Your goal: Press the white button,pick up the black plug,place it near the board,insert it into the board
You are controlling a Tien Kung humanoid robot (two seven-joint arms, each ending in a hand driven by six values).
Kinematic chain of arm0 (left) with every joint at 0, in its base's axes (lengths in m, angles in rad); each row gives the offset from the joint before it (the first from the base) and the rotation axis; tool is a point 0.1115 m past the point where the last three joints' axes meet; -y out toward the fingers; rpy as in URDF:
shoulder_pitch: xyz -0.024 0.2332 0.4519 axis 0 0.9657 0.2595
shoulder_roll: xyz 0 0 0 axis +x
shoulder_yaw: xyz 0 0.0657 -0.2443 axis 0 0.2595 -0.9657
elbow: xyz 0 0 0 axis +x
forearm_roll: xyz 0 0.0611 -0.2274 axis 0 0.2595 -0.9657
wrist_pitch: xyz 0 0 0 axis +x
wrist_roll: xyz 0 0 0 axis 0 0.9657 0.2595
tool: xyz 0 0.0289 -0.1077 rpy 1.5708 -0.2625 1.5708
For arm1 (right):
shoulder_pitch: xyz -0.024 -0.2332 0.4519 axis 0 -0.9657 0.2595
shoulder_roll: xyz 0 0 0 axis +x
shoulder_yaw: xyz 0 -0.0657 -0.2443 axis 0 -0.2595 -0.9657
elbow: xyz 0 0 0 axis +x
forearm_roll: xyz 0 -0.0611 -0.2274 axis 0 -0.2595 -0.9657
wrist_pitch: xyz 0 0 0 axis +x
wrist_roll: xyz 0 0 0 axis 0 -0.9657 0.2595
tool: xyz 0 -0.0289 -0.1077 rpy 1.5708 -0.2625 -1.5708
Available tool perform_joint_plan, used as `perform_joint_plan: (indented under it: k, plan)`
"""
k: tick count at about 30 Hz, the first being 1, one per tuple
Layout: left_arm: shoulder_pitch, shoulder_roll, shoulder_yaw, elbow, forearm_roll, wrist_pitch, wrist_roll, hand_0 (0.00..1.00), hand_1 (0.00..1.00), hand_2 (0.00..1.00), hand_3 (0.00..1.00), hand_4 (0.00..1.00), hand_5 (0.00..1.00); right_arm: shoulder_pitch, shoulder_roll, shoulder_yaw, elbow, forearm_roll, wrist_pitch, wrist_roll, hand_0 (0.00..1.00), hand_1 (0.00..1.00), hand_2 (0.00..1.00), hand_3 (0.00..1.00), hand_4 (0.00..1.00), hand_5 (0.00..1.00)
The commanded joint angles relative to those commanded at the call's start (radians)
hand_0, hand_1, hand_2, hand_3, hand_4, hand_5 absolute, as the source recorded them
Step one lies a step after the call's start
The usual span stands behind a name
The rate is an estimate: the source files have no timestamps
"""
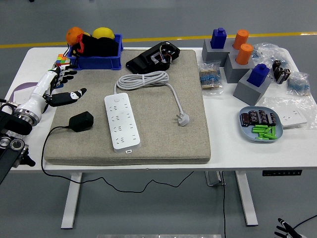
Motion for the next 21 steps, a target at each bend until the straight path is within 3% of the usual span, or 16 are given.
perform_joint_plan:
  k: [1,5,6,11,12,17,18,21]
  plan:
    - [-0.002,0.000,0.004,0.001,0.000,0.000,0.001,0.160,0.222,0.254,0.827,0.750,0.253,0.000,0.000,0.000,0.000,0.000,0.000,0.000,0.806,0.709,0.696,0.682,0.766,0.598]
    - [-0.097,0.023,0.125,0.036,-0.026,-0.033,0.082,0.160,0.222,0.254,0.827,0.750,0.253,0.003,-0.001,-0.001,0.000,0.002,-0.002,0.000,0.806,0.709,0.696,0.682,0.766,0.598]
    - [-0.128,0.027,0.165,0.050,-0.040,-0.050,0.118,0.035,0.077,0.149,0.812,0.721,0.497,0.003,-0.001,-0.002,0.000,0.003,-0.002,0.000,0.806,0.709,0.696,0.682,0.765,0.597]
    - [-0.228,0.026,0.295,0.101,-0.092,-0.102,0.246,0.035,0.077,0.149,0.812,0.721,0.497,0.004,-0.002,-0.005,0.000,0.006,-0.004,-0.001,0.806,0.709,0.696,0.682,0.765,0.597]
    - [-0.244,0.025,0.317,0.111,-0.105,-0.110,0.262,0.011,0.055,0.133,0.820,0.680,0.669,0.004,-0.002,-0.006,0.000,0.007,-0.004,-0.002,0.806,0.709,0.696,0.682,0.765,0.597]
    - [-0.318,0.002,0.404,0.174,-0.132,-0.142,0.320,0.011,0.055,0.133,0.820,0.680,0.669,0.006,-0.001,-0.011,0.000,0.012,-0.004,-0.005,0.806,0.709,0.696,0.682,0.765,0.597]
    - [-0.333,-0.005,0.420,0.189,-0.131,-0.145,0.331,0.003,0.054,0.134,0.788,0.510,0.090,0.006,0.000,-0.012,0.000,0.013,-0.004,-0.006,0.806,0.709,0.696,0.682,0.765,0.596]
    - [-0.357,-0.020,0.443,0.215,-0.136,-0.148,0.345,0.003,0.054,0.134,0.788,0.510,0.090,0.007,-0.001,-0.014,0.000,0.016,-0.004,-0.007,0.806,0.709,0.696,0.682,0.765,0.596]
